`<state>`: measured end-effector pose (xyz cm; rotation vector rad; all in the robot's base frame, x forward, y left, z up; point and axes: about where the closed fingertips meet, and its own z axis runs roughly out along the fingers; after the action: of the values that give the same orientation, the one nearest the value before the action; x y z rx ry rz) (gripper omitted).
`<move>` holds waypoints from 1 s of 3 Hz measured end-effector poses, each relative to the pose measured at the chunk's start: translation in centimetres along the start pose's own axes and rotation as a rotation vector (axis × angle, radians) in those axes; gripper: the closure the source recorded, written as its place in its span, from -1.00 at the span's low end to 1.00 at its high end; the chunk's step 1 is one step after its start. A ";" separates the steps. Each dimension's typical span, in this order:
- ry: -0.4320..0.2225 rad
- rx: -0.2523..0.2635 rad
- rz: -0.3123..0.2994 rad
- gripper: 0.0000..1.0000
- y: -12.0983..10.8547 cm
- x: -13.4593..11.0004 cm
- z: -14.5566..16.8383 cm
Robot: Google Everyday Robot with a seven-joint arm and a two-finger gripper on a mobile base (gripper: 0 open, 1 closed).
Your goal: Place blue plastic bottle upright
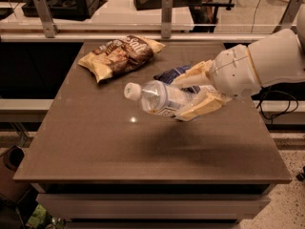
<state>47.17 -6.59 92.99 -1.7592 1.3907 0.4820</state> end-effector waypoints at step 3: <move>-0.345 -0.061 0.012 1.00 2.6 -5.8 4.0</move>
Offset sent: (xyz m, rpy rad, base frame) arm -0.0316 0.0657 0.0097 0.3388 0.0804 0.1895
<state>43.70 -0.03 93.91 -1.6236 1.1524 0.8010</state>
